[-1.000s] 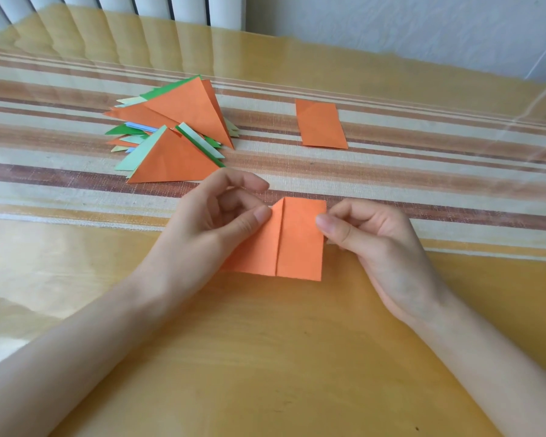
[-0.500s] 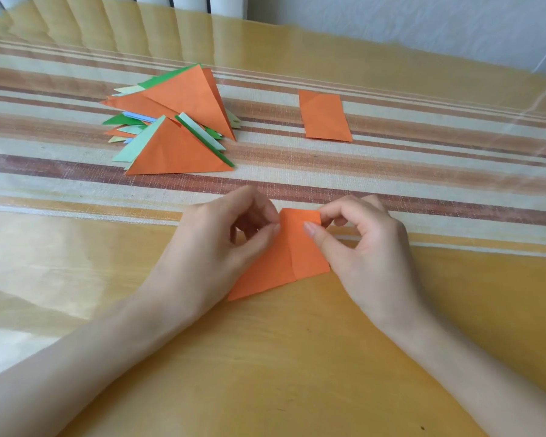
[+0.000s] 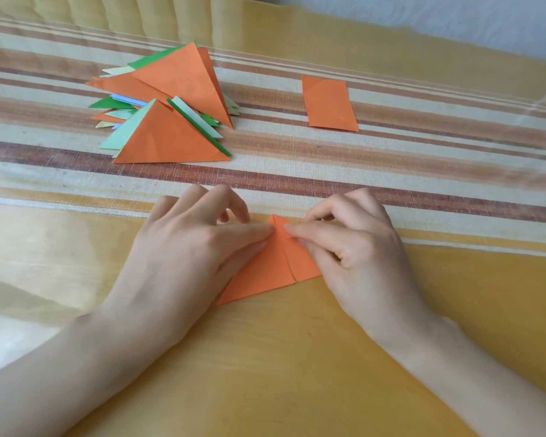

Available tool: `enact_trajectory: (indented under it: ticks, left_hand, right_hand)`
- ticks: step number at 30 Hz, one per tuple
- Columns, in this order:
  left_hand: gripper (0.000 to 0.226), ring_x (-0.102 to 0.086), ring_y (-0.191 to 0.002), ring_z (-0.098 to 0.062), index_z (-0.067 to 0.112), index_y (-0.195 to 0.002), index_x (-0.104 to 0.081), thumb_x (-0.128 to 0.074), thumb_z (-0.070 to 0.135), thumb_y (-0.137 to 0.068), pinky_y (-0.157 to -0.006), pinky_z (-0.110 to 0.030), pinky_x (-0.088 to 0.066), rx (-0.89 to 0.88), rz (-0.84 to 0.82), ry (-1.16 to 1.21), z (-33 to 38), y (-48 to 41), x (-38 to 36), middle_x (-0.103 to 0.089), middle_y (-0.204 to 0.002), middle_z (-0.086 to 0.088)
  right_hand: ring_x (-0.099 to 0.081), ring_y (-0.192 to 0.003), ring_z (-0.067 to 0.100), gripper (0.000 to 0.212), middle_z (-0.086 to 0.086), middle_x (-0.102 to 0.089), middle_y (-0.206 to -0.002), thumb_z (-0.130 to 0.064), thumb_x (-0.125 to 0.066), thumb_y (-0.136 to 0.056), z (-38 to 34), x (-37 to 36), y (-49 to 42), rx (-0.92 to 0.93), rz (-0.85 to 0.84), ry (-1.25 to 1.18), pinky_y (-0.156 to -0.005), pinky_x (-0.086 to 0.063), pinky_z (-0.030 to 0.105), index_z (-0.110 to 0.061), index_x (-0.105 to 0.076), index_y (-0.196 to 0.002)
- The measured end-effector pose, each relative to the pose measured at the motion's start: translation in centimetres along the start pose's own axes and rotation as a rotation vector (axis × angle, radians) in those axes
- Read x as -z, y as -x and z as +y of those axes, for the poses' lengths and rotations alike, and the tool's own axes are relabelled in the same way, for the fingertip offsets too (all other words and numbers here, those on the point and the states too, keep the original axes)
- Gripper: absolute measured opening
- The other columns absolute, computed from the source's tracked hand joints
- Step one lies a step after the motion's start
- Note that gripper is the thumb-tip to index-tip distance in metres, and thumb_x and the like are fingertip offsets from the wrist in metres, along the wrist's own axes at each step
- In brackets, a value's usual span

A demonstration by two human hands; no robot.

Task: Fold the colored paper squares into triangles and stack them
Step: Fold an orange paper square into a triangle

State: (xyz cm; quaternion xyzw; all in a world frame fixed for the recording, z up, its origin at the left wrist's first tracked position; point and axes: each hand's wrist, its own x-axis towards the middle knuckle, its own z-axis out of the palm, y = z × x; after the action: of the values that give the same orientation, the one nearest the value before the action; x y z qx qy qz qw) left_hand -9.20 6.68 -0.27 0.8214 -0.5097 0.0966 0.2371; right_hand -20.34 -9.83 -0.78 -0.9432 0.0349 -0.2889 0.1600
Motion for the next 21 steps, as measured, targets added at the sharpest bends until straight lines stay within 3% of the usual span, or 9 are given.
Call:
enact_trajectory:
  ticks: [7,14,21]
  left_hand:
    - [0.032,-0.057,-0.073,-0.025,0.027,-0.097,-0.076,-0.046,0.037,-0.094,-0.06,-0.036,-0.047,-0.009,0.01,0.01,0.1,-0.03,-0.16,-0.061,-0.09,0.0]
    - [0.033,-0.058,-0.073,-0.026,0.023,-0.096,-0.076,-0.045,0.035,-0.095,-0.056,-0.033,-0.046,-0.001,0.015,-0.024,0.4,0.0,-0.15,-0.062,-0.089,-0.001]
    - [0.038,-0.056,-0.072,-0.029,0.019,-0.097,-0.075,-0.04,0.033,-0.097,-0.054,-0.039,-0.049,-0.029,0.015,-0.062,0.5,-0.19,-0.29,-0.06,-0.089,-0.005]
  right_hand:
    - [-0.05,-0.085,0.024,0.022,-0.001,-0.064,-0.085,-0.002,-0.069,-0.081,0.36,0.16,-0.06,0.072,-0.038,0.089,-0.072,-0.043,0.04,-0.015,-0.077,-0.096]
    - [-0.049,-0.086,0.022,0.02,0.001,-0.065,-0.085,0.002,-0.067,-0.082,0.4,0.36,-0.05,0.132,-0.064,0.135,-0.075,-0.037,0.035,-0.011,-0.077,-0.094]
    - [-0.048,-0.087,0.023,0.019,0.003,-0.065,-0.086,-0.001,-0.063,-0.086,0.24,0.28,-0.13,0.13,-0.067,0.154,-0.076,-0.036,0.034,-0.009,-0.076,-0.096]
